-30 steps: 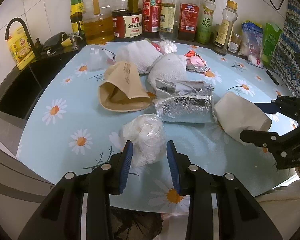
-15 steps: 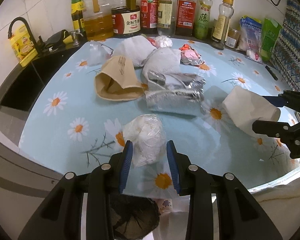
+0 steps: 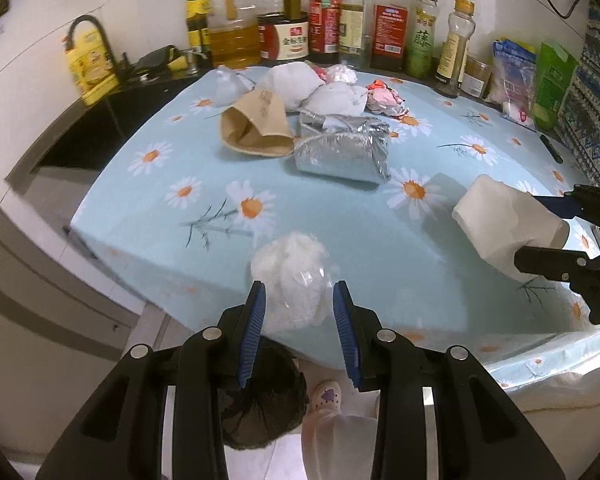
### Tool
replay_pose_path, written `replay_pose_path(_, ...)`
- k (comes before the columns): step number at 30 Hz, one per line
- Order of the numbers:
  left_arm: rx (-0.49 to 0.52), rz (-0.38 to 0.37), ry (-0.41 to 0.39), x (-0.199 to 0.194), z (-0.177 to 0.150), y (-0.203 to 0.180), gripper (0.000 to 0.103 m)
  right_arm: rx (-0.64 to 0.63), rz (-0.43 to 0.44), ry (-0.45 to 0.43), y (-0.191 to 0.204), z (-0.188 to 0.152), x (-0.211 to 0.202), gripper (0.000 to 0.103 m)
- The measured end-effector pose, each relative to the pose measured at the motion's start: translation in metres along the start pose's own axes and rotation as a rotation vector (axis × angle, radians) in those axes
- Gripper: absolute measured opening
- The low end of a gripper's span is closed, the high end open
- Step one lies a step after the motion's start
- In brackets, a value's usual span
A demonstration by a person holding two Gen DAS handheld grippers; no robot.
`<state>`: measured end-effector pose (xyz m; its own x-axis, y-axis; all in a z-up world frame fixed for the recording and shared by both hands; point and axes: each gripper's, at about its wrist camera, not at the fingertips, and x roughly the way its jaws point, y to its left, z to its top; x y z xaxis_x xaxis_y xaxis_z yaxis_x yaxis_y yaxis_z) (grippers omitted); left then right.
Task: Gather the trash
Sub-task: 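Lift the white paper cup and plastic bag and carry them toward the black bin, then hold the white paper cup and plastic bag above the black bin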
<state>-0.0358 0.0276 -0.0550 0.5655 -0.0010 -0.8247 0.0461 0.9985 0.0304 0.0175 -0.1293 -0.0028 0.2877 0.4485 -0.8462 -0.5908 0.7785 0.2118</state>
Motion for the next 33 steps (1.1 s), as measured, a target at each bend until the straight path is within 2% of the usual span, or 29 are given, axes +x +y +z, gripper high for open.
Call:
replay_pose_path(12,-0.134,0.164,0.007,-0.058,-0.064,-0.001,0.033,-0.208,0.175,0.016,0.058,-0.026,-0.004,0.074)
replay_pose_path(19,-0.210,0.208,0.030,-0.075,-0.104,0.017,0.033,-0.293,0.229,0.038,0.098,-0.033,0.005,0.074)
replay_pose_path(23,-0.236,0.199,0.048,-0.072,-0.120,0.033,0.033,-0.314,0.234,0.052,0.117,-0.031,0.017,0.074)
replay_pose_path(27,-0.252,0.156,0.078,-0.063,-0.128,0.054,0.033,-0.309,0.206,0.074,0.131,-0.025,0.031,0.074)
replay_pose_path(33,-0.184,0.088,0.063,-0.059,-0.109,0.072,0.034,-0.269,0.163,0.110,0.137,-0.017,0.044,0.074)
